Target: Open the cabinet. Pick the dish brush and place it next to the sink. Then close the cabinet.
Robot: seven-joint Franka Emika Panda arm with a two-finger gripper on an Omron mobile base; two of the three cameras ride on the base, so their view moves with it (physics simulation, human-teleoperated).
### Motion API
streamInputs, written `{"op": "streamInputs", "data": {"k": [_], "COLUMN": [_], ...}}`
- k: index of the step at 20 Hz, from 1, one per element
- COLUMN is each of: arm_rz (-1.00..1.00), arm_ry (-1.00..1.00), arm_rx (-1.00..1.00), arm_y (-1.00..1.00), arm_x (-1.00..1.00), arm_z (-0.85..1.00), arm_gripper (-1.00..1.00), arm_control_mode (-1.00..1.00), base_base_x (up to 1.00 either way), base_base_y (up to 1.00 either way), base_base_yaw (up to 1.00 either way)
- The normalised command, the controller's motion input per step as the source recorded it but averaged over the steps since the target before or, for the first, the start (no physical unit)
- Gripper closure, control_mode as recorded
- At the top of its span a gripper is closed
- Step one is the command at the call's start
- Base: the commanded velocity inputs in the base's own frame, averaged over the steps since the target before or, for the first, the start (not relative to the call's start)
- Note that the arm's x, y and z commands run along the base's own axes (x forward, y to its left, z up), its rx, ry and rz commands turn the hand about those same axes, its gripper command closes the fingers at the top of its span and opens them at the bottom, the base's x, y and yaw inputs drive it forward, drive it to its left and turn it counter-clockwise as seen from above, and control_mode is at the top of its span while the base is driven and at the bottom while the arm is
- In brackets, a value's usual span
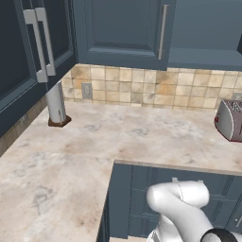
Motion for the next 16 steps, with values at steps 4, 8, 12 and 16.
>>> {"op": "streamInputs", "data": {"k": [4,8,12,16], "arm_rz": [0.13,0.12,0.08,0.06], "arm_ry": [-0.11,-0.05,-0.02,-0.03], "arm_rx": [0.04,0.04,0.00,0.00], "arm_y": [-0.16,-0.06,0.06,0.18], "arm_x": [0.36,0.75,0.99,1.00], "arm_z": [0.41,0.35,0.15,0.07], "arm_gripper": [-1.00,-1.00,-1.00,-1.00], "arm_control_mode": [-1.00,-1.00,-1.00,-1.00], "base_base_x": [0.00,0.00,0.00,0.00], "base_base_y": [0.00,0.00,0.00,0.00], "base_base_yaw": [0.00,0.00,0.00,0.00]}}
